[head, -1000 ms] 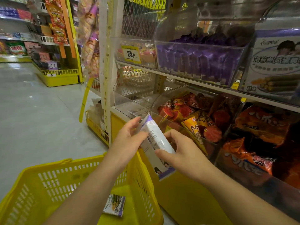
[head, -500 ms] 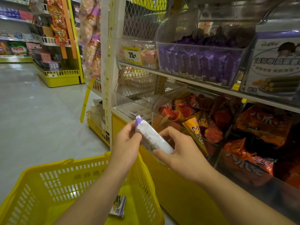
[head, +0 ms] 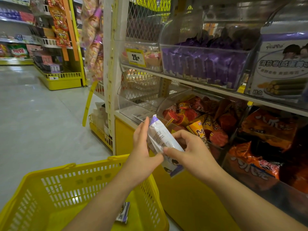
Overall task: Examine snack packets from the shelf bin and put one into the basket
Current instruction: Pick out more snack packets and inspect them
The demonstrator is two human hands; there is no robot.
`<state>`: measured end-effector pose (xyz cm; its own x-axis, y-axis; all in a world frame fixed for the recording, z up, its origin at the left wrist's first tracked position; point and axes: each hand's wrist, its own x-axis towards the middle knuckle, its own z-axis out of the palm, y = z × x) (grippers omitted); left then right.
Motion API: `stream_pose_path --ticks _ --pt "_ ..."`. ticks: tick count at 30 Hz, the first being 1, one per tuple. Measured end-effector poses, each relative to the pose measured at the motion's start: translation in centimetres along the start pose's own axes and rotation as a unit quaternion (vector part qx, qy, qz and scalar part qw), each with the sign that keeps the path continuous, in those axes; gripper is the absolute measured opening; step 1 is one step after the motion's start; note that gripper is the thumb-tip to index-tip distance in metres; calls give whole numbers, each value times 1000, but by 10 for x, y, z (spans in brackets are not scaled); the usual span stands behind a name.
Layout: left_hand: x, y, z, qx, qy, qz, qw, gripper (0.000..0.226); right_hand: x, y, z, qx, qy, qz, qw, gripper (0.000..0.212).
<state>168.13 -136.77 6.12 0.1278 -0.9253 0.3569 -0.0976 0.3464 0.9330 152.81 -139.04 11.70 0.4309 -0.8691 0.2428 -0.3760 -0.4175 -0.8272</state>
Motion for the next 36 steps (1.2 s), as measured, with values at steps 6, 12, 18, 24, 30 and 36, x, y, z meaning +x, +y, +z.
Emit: stream_pose_path --ticks 6,12,18,24,30,36 --pt "-4 3 -3 64 -27 25 997 110 0 0 0 3 -1 6 1000 19" --pt "-5 8 -3 86 -13 39 995 111 0 -2 -1 55 -7 6 998 19" --pt "7 37 3 -315 3 -182 931 53 4 -3 -2 182 25 30 983 19" --pt "9 64 31 -274 -61 -162 946 70 -6 -15 -2 168 -1 -28 985 33" --pt "10 91 54 -223 -106 -128 961 54 -28 -20 -47 186 30 -37 981 30" --pt "6 123 78 -78 -107 -11 991 19 -48 -24 -91 247 155 -28 956 40"
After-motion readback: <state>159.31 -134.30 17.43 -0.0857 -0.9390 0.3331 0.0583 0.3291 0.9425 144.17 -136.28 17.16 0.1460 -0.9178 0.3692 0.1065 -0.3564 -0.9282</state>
